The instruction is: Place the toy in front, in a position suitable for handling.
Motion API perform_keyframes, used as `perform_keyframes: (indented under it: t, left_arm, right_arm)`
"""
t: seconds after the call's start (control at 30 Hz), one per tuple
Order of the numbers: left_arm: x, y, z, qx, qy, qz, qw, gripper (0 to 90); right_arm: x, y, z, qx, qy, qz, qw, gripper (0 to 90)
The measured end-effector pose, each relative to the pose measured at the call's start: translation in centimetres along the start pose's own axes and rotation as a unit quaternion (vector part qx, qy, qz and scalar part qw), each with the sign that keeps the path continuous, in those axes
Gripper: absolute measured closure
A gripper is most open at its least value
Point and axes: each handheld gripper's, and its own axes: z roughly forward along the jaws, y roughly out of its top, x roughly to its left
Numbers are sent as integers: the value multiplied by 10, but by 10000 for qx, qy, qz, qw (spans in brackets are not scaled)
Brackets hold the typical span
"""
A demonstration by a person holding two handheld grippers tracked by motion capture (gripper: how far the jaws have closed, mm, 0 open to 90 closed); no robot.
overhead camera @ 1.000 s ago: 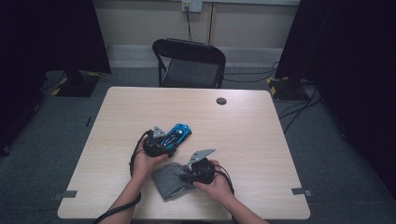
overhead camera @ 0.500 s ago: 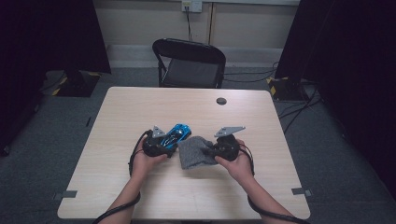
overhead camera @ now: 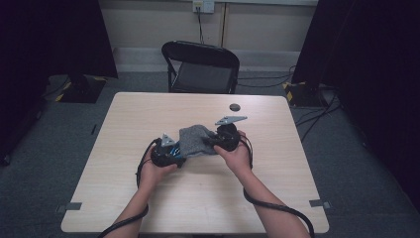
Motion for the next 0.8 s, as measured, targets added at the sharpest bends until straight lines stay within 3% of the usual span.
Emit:
perform_keyframes:
  t: [0.1,0.23,0.4,0.53,0.6,0.8]
  left_arm:
    - [0,0,0,-2,-3,-2,10000,243]
    - [0,0,0,4,-6,-5,10000,244]
    - [0,0,0,-1,-10,-14,10000,243]
    - [0,0,0,10,-3,6,10000,243]
    - [0,0,0,11,-12,5,10000,243]
    - [0,0,0,11,-13,3,10000,243]
  right_arm:
    - [2,10,10,-43,-4,59,10000,764]
    - [12,12,25,114,-127,-82,9998,764]
    - [25,9,47,287,-8,-84,9996,763]
    - [38,7,61,534,-26,-380,9978,763]
    - [38,4,67,662,-114,-482,9966,763]
    - [28,-2,69,700,-171,-398,9966,763]
